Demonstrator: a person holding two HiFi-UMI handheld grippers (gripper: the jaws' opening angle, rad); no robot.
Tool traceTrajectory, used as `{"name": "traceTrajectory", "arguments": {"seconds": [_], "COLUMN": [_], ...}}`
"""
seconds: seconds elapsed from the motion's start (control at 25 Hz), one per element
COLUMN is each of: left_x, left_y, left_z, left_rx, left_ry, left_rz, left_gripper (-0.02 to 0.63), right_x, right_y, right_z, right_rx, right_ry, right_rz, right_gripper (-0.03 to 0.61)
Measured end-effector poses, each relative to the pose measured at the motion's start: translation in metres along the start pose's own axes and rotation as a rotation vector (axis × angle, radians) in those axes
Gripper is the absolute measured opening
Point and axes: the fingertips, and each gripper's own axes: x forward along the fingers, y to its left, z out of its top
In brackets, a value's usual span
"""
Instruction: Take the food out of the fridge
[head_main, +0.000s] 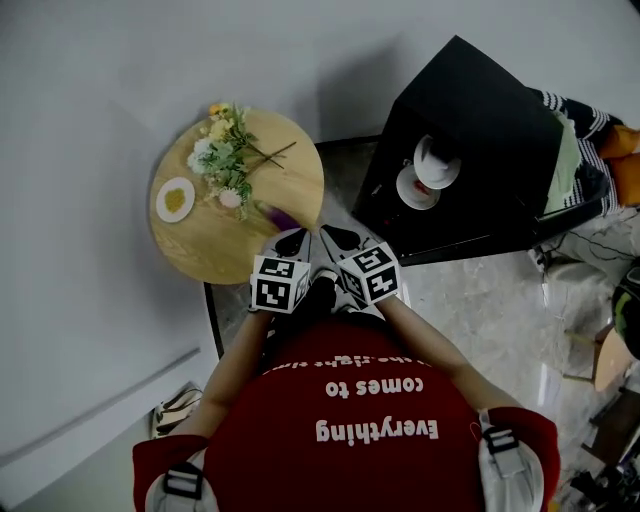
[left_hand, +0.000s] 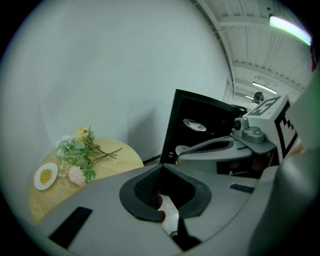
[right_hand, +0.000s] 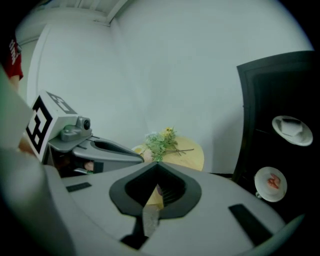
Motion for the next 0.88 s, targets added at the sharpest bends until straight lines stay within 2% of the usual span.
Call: {"name": "traceTrajectory", "arguments": {"seconds": [0.4,0.88], "left_x": [0.031,0.055], "left_y": [-0.070,-0.138], "left_z": [0.020,0.029], "left_rx": [0.149,0.245], "left_ry": [0.022,0.051], "left_rz": [-0.166,-0.332], "left_gripper": [0.006,0.006], "right_x": [-0.068,-0.139], "right_y": [-0.056,-0.093], "right_z": [-0.011,-0.034], "right_rx": [0.129,0.269], "right_ry": [-0.091,-0.172], "right_rz": [-0.208,-0.412], "right_gripper": [0.011,0.011]}}
